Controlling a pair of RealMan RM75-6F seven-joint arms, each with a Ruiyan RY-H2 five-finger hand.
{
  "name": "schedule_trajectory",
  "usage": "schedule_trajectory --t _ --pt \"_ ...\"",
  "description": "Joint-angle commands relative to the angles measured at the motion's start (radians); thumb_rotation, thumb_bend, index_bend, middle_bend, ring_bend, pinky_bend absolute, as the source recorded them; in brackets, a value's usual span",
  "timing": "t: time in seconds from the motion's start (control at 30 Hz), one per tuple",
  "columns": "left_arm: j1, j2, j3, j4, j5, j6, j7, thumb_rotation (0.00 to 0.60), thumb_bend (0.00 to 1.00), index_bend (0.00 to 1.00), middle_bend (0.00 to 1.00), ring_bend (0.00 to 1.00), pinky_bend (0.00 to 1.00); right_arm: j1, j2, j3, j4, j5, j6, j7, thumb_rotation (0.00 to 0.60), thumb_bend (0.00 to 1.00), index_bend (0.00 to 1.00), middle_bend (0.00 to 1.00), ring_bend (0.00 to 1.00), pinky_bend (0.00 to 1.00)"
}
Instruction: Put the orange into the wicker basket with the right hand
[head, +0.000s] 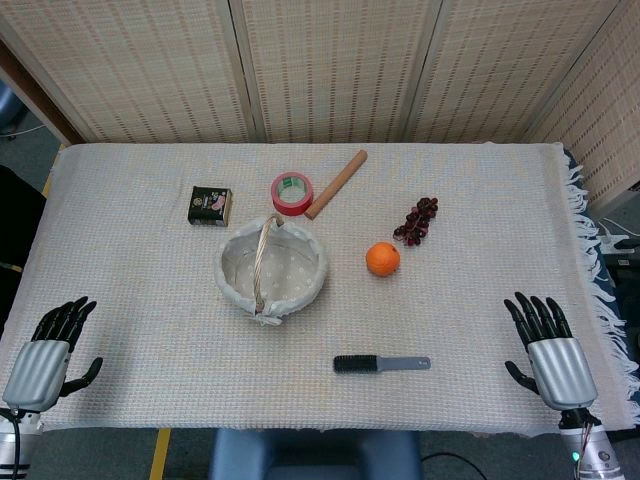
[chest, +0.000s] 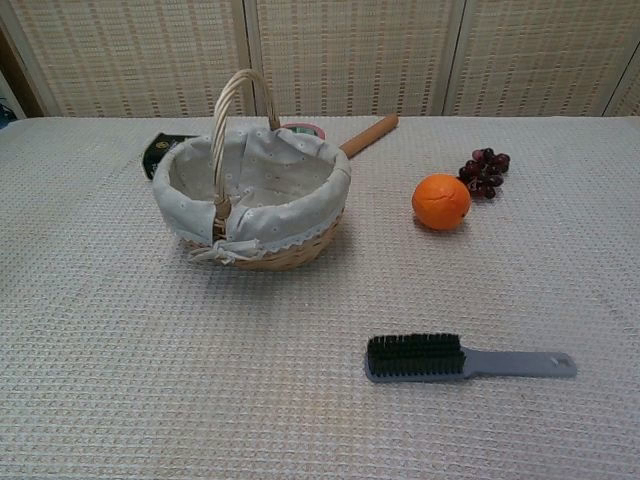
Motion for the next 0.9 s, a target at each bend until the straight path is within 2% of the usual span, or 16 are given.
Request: schedule_trajectory --t 0.03,0.33,0.53,0.67,0.73,0.9 --pt "0.0 0.0 0.0 0.001 0.0 0.0 0.0 0.6 0.35 0.0 0.0 0.0 0.08 0.0 0.0 0.0 -0.001 0.0 0.0 -0.001 0.6 0.11 0.0 0.0 0.0 0.02" --pt "0.001 -0.001 -0.002 0.002 -0.004 0.002 -0.003 0.6 0.35 0.0 0.0 0.0 0.08 0.006 0.008 0.014 -0.036 0.034 -0.019 0.014 0.6 0.11 0.0 0.0 0.0 0.02" --pt "-0.001 0.0 -0.004 0.002 -0.01 -0.005 -0.006 0.6 0.35 0.0 0.0 0.0 0.08 0.058 0.046 0.075 -0.158 0.16 -0.122 -0.01 0.6 0.11 0.0 0.0 0.0 0.02" --pt "-0.002 0.001 -0.003 0.001 -0.01 -0.006 -0.008 0.6 0.35 0.0 0.0 0.0 0.08 0.145 0.06 0.148 -0.233 0.306 -0.245 -0.099 0.6 0.11 0.0 0.0 0.0 0.02" --pt "-0.002 0.001 -0.003 0.0 -0.011 -0.009 -0.009 0.6 0.35 0.0 0.0 0.0 0.08 0.202 0.05 0.195 -0.265 0.413 -0.308 -0.155 0.6 0.1 0.0 0.0 0.0 0.02" --pt "-0.005 0.004 -0.004 -0.001 -0.018 -0.016 -0.011 0.6 0.35 0.0 0.0 0.0 0.08 0.352 -0.016 0.277 -0.268 0.677 -0.411 -0.311 0.6 0.1 0.0 0.0 0.0 0.02"
